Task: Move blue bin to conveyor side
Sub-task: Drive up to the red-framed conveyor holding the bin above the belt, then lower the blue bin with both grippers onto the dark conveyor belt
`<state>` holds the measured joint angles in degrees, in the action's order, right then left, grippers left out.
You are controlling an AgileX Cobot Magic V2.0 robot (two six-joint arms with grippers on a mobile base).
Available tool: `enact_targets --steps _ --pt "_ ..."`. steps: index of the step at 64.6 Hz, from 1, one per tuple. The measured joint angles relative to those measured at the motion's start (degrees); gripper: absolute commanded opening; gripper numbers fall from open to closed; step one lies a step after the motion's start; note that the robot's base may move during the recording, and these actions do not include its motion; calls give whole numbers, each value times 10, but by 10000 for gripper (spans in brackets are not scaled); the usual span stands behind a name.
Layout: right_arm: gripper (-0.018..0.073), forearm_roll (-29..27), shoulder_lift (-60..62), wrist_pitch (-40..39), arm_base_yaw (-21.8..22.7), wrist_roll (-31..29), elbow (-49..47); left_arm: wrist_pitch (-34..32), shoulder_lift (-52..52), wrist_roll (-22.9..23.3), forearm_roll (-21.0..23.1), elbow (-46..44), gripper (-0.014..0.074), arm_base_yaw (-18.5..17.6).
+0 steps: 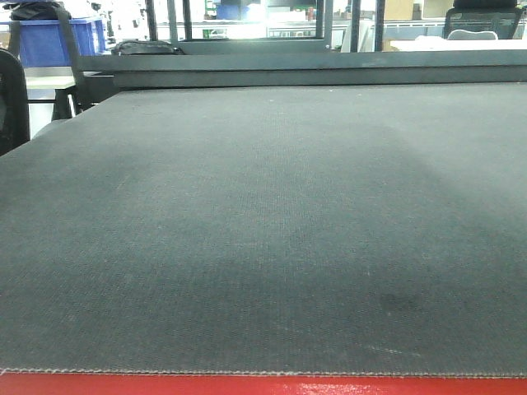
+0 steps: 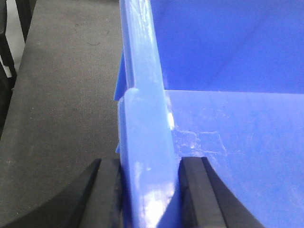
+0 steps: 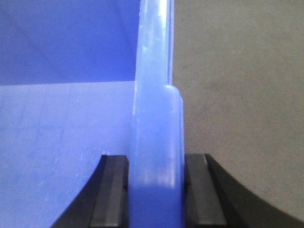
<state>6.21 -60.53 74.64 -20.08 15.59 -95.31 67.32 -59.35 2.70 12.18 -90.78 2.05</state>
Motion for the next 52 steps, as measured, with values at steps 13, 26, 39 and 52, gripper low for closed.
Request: enact_targets --steps 13,26,39,52 --pt "-79 0 0 0 0 0 0 0 0 0 0 0 -17 0" --pt "-79 0 0 0 0 0 0 0 0 0 0 0 -17 0" --pt "-79 0 0 0 0 -24 0 -3 0 -7 0 0 -17 0" --pt "-79 3 -3 0 0 -59 0 1 -8 -58 8 0 -17 0"
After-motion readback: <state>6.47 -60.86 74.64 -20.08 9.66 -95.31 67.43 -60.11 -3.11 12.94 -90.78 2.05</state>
